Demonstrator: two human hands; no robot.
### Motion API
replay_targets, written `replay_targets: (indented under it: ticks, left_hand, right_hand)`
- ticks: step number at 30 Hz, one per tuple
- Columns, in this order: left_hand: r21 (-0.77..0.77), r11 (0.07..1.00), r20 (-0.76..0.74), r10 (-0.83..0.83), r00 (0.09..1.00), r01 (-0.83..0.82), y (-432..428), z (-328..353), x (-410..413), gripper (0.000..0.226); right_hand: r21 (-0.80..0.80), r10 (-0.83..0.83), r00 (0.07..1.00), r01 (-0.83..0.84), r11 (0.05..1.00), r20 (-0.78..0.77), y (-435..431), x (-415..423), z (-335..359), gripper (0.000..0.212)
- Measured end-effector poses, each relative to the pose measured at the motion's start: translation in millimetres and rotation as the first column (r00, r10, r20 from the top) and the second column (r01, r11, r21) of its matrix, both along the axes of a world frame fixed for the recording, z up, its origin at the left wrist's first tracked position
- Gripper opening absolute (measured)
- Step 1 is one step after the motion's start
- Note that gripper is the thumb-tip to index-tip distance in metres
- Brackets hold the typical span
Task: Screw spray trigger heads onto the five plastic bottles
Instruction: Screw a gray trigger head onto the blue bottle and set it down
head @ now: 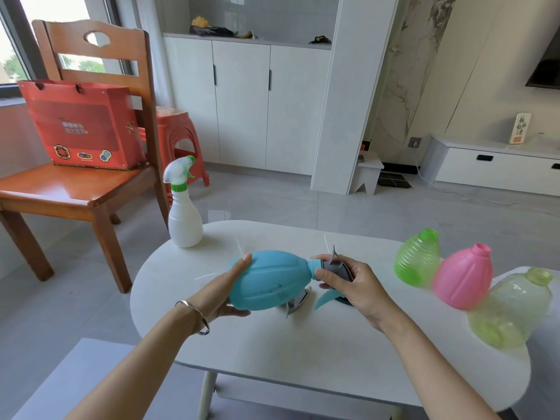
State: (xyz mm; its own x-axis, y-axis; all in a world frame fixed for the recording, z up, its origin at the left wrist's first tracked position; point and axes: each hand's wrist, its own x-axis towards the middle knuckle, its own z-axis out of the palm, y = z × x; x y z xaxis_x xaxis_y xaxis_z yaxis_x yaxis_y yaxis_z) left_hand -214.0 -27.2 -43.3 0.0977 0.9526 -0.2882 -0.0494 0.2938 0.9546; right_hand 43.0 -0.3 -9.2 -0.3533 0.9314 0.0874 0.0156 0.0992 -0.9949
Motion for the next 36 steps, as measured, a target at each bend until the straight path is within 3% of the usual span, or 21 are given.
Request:
replay_targets:
  ticks: [6, 11, 14, 16, 18, 21, 24, 26, 31, 34, 36]
  left_hand:
    - [0.132, 0.989, 0.032, -0.066, 0.997, 0.062, -2.9, 7.7, -4.9, 0.073]
    - [0.214, 0.965, 0.088, -0.172, 0.981, 0.15, -4.8, 9.2, -4.4, 0.081]
    - [0.036, 0.984, 0.118, -0.177, 0.977, 0.174, -7.8, 12.6, 4.0, 0.069]
    - [-0.064, 0.983, 0.039, -0.168, 0.985, 0.17, -9.0, 12.9, 6.4, 0.078]
    - [0.004, 0.989, -0.005, -0.145, 0.989, 0.145, -8.2, 12.9, 4.2, 0.085]
    - [0.148, 0.978, 0.053, -0.157, 0.986, 0.147, -8.9, 16.2, -0.3, 0.09]
    - [-0.01, 0.971, 0.103, -0.236, 0.966, 0.238, -13.1, 19.3, 2.1, 0.076]
    - [-0.083, 0.974, 0.053, -0.206, 0.977, 0.21, -13.8, 18.2, 3.9, 0.076]
    - [0.132, 0.977, 0.045, -0.175, 0.984, 0.168, -12.3, 15.8, -0.5, 0.086]
    - [0.015, 0.979, 0.097, -0.206, 0.974, 0.205, -14.5, 17.5, 4.7, 0.078]
    - [0.03, 0.988, 0.044, -0.155, 0.987, 0.154, -14.5, 16.8, 9.1, 0.078]
  right_hand:
    - [-0.035, 0.041, 0.999, -0.041, 0.999, 0.016, 0.0, 3.8, 4.1, 0.027]
    - [-0.117, -0.027, 1.0, 0.027, 0.993, 0.0, -2.2, 2.2, 2.9, 0.009]
    - [-0.13, -0.029, 1.0, 0.029, 0.991, 0.0, -2.1, 3.0, 4.6, 0.01]
    - [-0.129, -0.014, 1.0, 0.017, 0.991, 0.022, -2.1, 4.5, 4.8, 0.01]
    - [-0.15, -0.025, 0.999, 0.03, 0.988, 0.032, -2.7, 5.5, 4.1, 0.009]
    - [-0.203, -0.064, 0.997, 0.07, 0.977, 0.035, -3.1, 6.1, 5.2, 0.016]
    - [-0.197, -0.047, 0.999, 0.051, 0.979, 0.023, -3.3, 4.6, 6.2, 0.026]
    - [-0.193, -0.041, 0.999, 0.046, 0.98, 0.028, -3.7, 4.3, 5.4, 0.029]
    - [-0.196, -0.03, 0.999, 0.038, 0.98, 0.039, -1.5, 7.1, 6.2, 0.036]
    - [-0.182, -0.049, 0.998, 0.056, 0.982, 0.043, -1.8, 4.0, 4.7, 0.031]
    - [-0.187, -0.051, 0.997, 0.06, 0.98, 0.05, -1.9, 2.4, 2.7, 0.02]
